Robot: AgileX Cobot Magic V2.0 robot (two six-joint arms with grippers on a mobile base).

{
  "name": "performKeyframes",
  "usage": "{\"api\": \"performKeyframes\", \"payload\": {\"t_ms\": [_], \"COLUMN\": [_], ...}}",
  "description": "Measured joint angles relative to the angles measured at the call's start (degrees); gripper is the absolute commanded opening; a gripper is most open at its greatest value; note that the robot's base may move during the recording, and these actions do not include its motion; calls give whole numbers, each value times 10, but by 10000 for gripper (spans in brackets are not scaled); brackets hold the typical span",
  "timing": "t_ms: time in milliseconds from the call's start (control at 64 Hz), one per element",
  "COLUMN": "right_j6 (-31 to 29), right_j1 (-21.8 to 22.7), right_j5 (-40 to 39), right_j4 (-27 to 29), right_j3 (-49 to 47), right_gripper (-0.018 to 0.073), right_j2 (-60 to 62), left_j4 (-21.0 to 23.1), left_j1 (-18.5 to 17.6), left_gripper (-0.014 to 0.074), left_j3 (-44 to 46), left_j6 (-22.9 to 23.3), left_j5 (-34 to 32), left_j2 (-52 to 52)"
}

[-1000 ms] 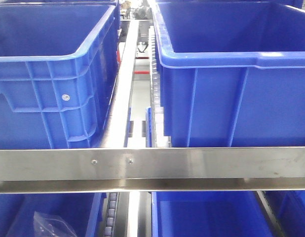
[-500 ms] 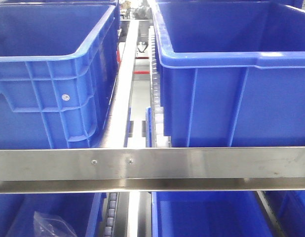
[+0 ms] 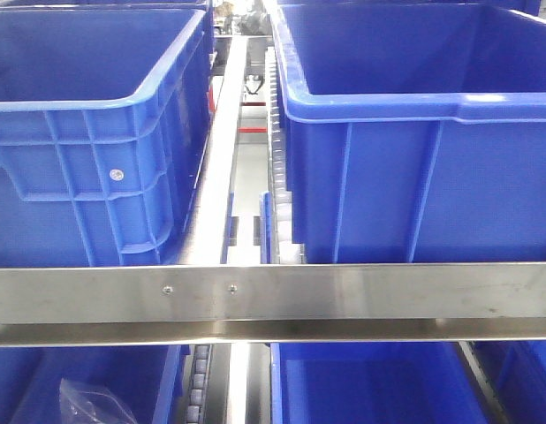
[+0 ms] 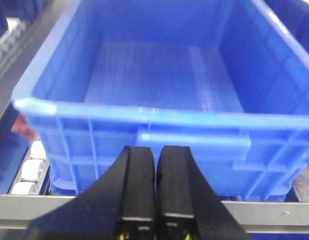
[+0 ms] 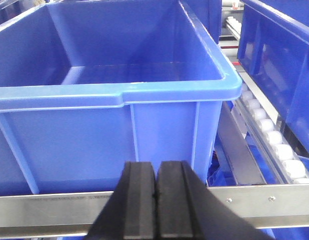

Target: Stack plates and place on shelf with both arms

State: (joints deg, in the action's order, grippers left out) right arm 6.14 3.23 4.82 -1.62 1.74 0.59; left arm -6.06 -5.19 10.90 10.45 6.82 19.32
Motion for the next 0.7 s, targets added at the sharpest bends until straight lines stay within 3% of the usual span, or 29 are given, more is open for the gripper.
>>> {"api": "performKeyframes", "payload": {"t_ms": [188, 328, 703], "right_j6": [0, 0, 0], "right_j1": [0, 0, 0], "right_j5": [0, 0, 1], "right_j4": [0, 0, 0], "right_j3": [0, 0, 0], "right_gripper": [24, 24, 24], "right_j2": [0, 0, 0], "left_j4": [0, 0, -2], "left_j1": [0, 0, 0], "left_gripper": [87, 87, 87], "left_j3": [-105, -113, -113], "left_j6": [0, 0, 0], "left_j5": [-28, -10, -7], "left_j2": [-127, -186, -196]}}
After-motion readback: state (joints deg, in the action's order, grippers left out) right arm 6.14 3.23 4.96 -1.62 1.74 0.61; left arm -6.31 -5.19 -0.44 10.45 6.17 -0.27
